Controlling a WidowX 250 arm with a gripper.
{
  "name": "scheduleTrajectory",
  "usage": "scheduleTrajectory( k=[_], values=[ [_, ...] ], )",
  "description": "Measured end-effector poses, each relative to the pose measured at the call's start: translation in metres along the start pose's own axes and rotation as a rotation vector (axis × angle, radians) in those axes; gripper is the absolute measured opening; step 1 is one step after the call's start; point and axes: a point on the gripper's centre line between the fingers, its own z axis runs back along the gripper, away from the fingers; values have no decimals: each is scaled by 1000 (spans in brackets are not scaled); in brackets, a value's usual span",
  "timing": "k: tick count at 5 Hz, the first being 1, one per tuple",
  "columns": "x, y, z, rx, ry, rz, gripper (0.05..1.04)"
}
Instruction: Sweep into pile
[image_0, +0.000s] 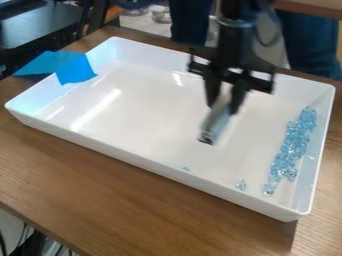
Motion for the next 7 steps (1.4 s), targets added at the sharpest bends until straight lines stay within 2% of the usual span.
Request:
scheduleTrajectory(
  k=[1,2,3,4,6,7],
  values=[
    [-7,9,-2,19,-9,-50,354],
    [-9,19,-5,86,0,-121,354],
    [-22,18,-20,123,20,-159,354],
    [-30,7,-25,146,21,-214,354],
    [-37,-12,-28,149,11,-236,354],
    [-40,-18,-35,154,37,-227,354]
  ],
)
